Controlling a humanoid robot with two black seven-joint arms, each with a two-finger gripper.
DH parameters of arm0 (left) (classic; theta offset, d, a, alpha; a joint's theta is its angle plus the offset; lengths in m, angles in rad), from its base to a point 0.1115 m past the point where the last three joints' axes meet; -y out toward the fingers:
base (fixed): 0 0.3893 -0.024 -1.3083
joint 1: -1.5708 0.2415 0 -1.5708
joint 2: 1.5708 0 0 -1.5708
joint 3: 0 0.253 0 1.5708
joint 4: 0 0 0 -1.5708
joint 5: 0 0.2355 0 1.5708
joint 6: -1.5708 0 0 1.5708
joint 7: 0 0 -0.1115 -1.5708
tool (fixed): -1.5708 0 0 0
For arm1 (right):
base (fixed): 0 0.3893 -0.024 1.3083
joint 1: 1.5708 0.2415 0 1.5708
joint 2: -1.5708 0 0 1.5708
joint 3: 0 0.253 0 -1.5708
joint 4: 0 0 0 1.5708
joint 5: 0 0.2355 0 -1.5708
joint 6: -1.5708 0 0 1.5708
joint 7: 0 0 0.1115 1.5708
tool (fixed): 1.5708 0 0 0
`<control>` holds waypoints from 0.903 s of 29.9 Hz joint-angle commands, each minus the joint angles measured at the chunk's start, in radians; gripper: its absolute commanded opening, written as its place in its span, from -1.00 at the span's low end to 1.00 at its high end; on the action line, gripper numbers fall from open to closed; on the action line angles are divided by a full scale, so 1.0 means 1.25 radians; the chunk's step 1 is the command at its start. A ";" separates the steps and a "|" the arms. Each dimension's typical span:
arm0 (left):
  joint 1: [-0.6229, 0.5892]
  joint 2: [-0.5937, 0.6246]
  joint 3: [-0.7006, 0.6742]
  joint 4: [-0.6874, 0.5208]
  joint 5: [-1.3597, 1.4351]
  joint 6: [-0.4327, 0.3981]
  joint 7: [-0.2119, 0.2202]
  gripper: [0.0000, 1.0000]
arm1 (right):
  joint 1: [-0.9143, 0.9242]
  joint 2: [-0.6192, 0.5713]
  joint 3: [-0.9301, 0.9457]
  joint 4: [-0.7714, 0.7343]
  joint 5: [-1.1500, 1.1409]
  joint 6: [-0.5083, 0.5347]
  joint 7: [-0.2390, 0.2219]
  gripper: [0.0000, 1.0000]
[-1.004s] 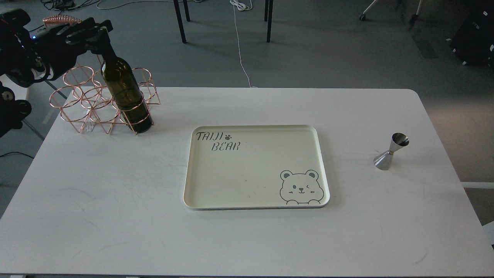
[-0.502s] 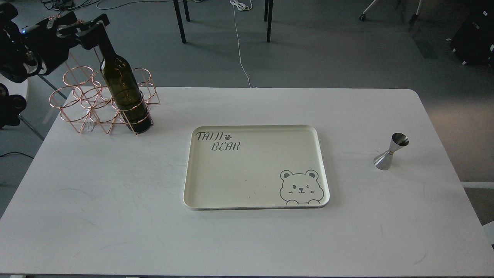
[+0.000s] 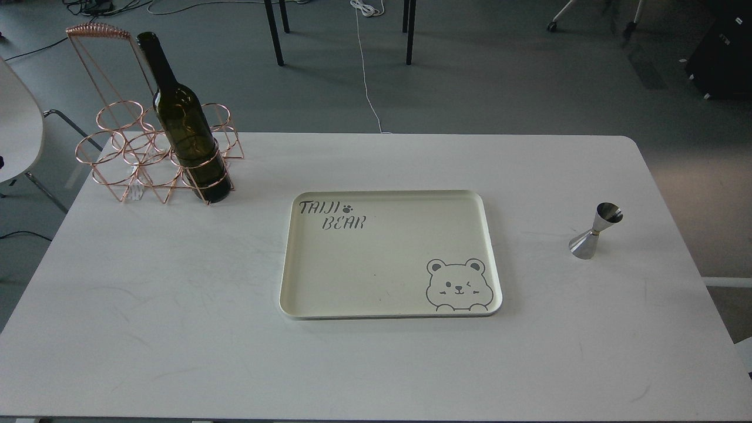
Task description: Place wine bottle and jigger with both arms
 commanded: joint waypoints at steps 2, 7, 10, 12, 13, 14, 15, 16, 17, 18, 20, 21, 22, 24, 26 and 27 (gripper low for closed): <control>0.003 -0.012 0.001 0.081 -0.232 -0.083 -0.042 0.96 | -0.006 0.006 0.003 -0.031 0.005 0.003 0.000 0.97; 0.042 -0.048 0.000 0.177 -0.369 -0.229 -0.122 0.96 | -0.056 0.013 0.014 -0.034 0.120 0.007 0.000 0.97; 0.071 -0.055 -0.001 0.205 -0.452 -0.289 -0.124 0.96 | -0.083 0.024 0.016 -0.033 0.173 0.008 0.000 0.97; 0.093 -0.061 -0.001 0.219 -0.503 -0.311 -0.124 0.96 | -0.098 0.033 0.016 -0.033 0.180 0.011 0.000 0.98; 0.107 -0.069 -0.001 0.227 -0.530 -0.325 -0.124 0.96 | -0.107 0.035 0.016 -0.032 0.181 0.017 0.000 0.98; 0.119 -0.076 -0.001 0.236 -0.554 -0.338 -0.124 0.96 | -0.115 0.035 0.016 -0.033 0.184 0.031 0.000 0.98; 0.130 -0.084 -0.001 0.246 -0.573 -0.348 -0.124 0.96 | -0.124 0.036 0.016 -0.033 0.184 0.046 0.000 0.98; 0.144 -0.093 -0.002 0.259 -0.593 -0.361 -0.124 0.96 | -0.133 0.037 0.017 -0.033 0.186 0.065 0.000 0.98; 0.156 -0.103 -0.002 0.273 -0.611 -0.374 -0.123 0.96 | -0.141 0.040 0.016 -0.033 0.195 0.078 0.000 0.98; 0.165 -0.111 -0.002 0.282 -0.625 -0.380 -0.122 0.96 | -0.147 0.042 0.016 -0.028 0.204 0.082 0.000 0.98; 0.183 -0.127 -0.004 0.295 -0.668 -0.386 -0.122 0.97 | -0.160 0.055 0.016 -0.025 0.235 0.083 0.000 0.98; 0.192 -0.134 -0.004 0.296 -0.691 -0.387 -0.122 0.97 | -0.162 0.062 0.017 -0.028 0.261 0.083 0.000 0.98; 0.199 -0.136 -0.005 0.296 -0.711 -0.389 -0.122 0.97 | -0.166 0.067 0.017 -0.032 0.288 0.084 0.000 0.98; 0.211 -0.140 -0.016 0.296 -0.741 -0.395 -0.119 0.97 | -0.178 0.069 0.017 -0.033 0.334 0.083 -0.014 0.98; 0.227 -0.148 -0.026 0.296 -0.750 -0.414 -0.119 0.97 | -0.187 0.069 0.022 -0.034 0.349 0.083 -0.040 0.98; 0.233 -0.153 -0.032 0.297 -0.750 -0.422 -0.119 0.97 | -0.188 0.071 0.025 -0.034 0.349 0.083 -0.045 0.98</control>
